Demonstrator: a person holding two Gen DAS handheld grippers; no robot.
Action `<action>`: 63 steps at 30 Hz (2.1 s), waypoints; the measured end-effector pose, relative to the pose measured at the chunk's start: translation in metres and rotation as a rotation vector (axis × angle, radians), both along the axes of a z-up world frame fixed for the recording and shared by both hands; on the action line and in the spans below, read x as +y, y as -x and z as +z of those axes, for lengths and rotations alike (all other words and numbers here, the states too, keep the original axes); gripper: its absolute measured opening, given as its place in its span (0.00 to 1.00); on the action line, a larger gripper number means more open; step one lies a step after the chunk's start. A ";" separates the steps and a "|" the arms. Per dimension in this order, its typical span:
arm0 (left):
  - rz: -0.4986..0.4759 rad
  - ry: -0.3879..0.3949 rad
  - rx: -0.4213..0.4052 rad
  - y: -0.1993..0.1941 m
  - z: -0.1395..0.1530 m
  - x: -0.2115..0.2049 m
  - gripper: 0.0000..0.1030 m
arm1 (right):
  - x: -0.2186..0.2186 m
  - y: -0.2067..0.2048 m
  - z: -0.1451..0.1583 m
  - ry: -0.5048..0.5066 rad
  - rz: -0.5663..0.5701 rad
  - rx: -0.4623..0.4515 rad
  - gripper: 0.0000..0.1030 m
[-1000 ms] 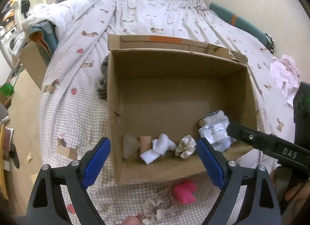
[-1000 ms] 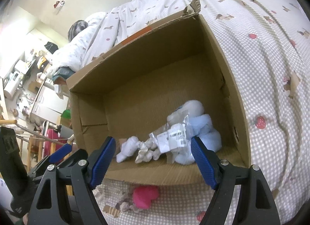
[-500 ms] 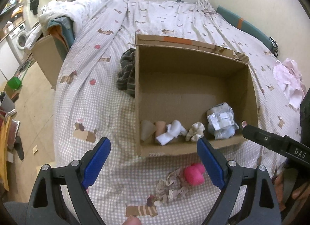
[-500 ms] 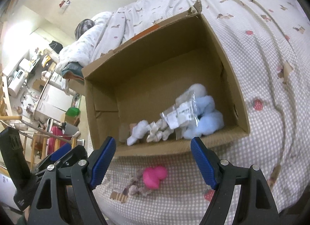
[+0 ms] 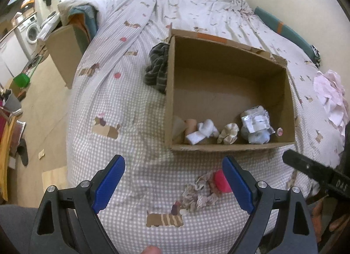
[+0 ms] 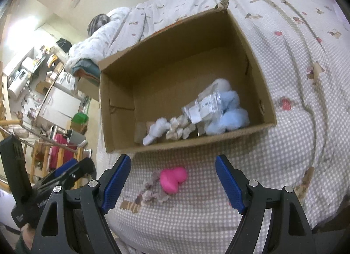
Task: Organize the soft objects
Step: 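Withdraw both tools from the box back toward the pink duck, then grasp the pink rubber duck with the right tool while the left tool grasps the lace scrunchie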
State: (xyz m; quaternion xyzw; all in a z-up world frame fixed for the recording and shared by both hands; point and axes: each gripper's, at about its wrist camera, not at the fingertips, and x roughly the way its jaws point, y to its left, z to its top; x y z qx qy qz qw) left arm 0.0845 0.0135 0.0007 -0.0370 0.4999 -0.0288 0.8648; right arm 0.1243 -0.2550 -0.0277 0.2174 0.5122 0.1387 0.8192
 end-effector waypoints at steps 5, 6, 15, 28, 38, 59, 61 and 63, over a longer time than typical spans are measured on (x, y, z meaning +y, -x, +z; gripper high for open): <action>0.011 -0.015 0.016 0.001 -0.006 0.005 0.87 | 0.008 0.009 -0.010 0.012 0.023 0.037 0.82; 0.013 -0.016 0.022 0.001 -0.008 0.006 0.87 | 0.009 0.011 -0.012 0.013 0.026 0.042 0.82; 0.049 -0.004 0.058 -0.001 -0.018 0.018 0.87 | 0.011 0.016 -0.033 -0.003 0.023 0.121 0.82; 0.105 -0.003 0.104 0.001 -0.032 0.051 0.87 | 0.020 0.000 -0.072 -0.033 0.008 0.262 0.82; 0.114 -0.016 0.115 0.004 -0.037 0.056 0.87 | 0.074 -0.028 -0.097 0.063 0.101 0.294 0.75; -0.129 0.046 0.289 -0.007 -0.093 -0.036 0.87 | 0.028 -0.009 -0.052 0.020 0.002 0.150 0.44; -0.156 0.012 0.313 -0.010 -0.107 -0.053 0.87 | 0.022 -0.006 -0.050 0.014 -0.009 0.145 0.44; -0.163 -0.020 0.326 -0.010 -0.116 -0.064 0.87 | 0.014 -0.002 -0.050 0.013 -0.017 0.139 0.44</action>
